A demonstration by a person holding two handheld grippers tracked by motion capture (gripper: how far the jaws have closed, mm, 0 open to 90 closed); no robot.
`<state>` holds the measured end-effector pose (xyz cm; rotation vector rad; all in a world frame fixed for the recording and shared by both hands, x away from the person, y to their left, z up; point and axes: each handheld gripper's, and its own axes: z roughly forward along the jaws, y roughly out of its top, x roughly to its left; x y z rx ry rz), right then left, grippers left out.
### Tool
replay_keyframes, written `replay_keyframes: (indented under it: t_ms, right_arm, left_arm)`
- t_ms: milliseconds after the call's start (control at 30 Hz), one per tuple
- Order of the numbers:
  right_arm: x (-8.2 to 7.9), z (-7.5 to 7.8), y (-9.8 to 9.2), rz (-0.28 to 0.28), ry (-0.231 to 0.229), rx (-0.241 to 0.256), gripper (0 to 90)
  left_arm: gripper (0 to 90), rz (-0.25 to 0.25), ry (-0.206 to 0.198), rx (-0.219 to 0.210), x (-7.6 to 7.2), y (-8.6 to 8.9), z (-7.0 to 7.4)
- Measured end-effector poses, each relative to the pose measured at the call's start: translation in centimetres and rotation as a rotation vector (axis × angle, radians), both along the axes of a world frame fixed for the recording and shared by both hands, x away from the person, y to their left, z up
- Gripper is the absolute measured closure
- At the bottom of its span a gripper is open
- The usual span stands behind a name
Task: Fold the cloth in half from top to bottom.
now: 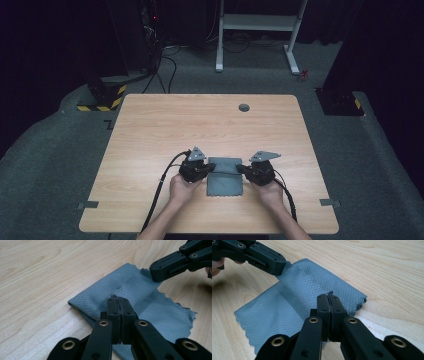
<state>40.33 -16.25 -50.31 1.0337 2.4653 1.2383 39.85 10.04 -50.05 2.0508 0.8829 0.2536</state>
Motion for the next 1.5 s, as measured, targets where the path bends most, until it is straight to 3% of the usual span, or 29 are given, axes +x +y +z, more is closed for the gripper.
replay_keyframes:
  t_ms: [567, 1133, 1500]
  right_arm:
    - [-1.3, -0.2, -0.4, 0.018, 0.003, 0.017, 89.0]
    - [-3.0, -0.7, -0.1, 0.049, -0.017, -0.022, 88.8]
    - [-3.6, -1.1, -0.1, 0.053, -0.004, -0.023, 88.2]
  left_arm:
    - [88.7, -0.018, 0.002, -0.007, -1.4, 0.0, -0.4]
    - [88.5, -0.051, 0.015, 0.020, -2.5, 0.2, -0.9]
    - [88.3, -0.057, 0.031, 0.003, -3.3, 0.3, -1.4]
